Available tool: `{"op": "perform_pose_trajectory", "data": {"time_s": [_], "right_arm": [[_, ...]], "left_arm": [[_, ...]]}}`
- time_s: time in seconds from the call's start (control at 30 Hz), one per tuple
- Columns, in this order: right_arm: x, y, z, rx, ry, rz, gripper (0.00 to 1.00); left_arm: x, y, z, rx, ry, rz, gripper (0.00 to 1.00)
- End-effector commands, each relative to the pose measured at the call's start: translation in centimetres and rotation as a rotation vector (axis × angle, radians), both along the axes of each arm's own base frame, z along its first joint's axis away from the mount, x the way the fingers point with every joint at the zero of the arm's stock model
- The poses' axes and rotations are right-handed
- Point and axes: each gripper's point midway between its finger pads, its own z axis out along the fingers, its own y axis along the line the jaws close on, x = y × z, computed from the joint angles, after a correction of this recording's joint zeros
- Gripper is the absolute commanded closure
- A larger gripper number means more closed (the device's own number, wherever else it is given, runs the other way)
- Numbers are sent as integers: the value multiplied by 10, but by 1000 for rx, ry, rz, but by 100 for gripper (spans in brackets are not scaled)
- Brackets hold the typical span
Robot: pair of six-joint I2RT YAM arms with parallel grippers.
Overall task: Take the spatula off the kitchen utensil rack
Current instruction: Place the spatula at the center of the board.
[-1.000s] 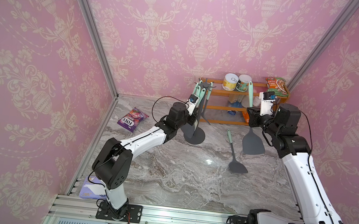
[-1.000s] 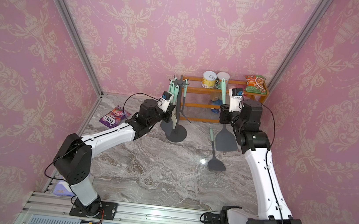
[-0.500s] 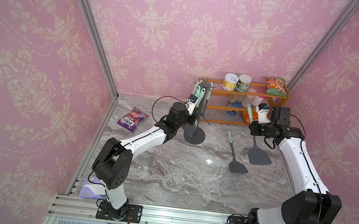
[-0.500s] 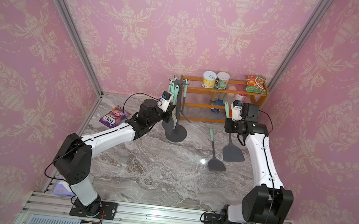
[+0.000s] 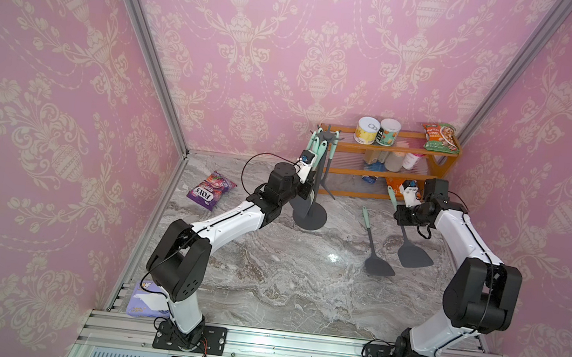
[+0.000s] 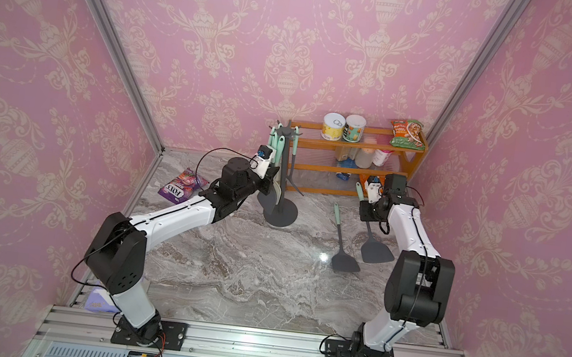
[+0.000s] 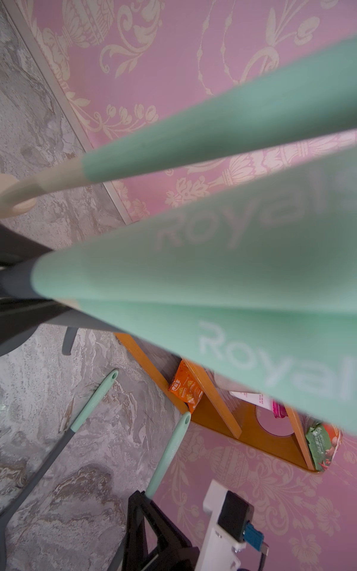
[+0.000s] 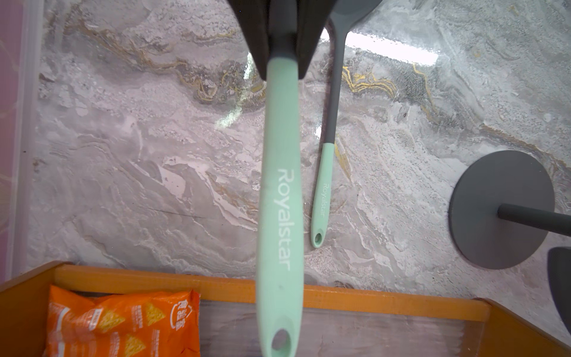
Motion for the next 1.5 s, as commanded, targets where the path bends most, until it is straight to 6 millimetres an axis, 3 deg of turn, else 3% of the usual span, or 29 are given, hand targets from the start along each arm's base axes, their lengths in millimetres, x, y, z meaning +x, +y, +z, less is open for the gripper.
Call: {"op": "perform_pose_trajectory", "data": {"time_s": [0.0,0.5,0.7,1.03,1.23,1.47], "right_arm": [[12,-7,-4,-38,-59,15,100],[21,-25,-50,8,-21,-50,100],[25,-31,-57,33,-32,-54,100],[25,-42,-86,32,118,-76,100],[26,-44,-84,47,117,-93,100],[23,-46,-95,46,182,-99,100]], "left_arm": [[-2,6,9,-17,-15,2,80],[-3,7,10,-16,-14,1,80],[-3,7,10,-15,-8,-2,80],[-5,8,10,-18,-1,-1,81],[-4,8,9,-16,2,0,81],[-4,7,8,-17,8,-3,81]]}}
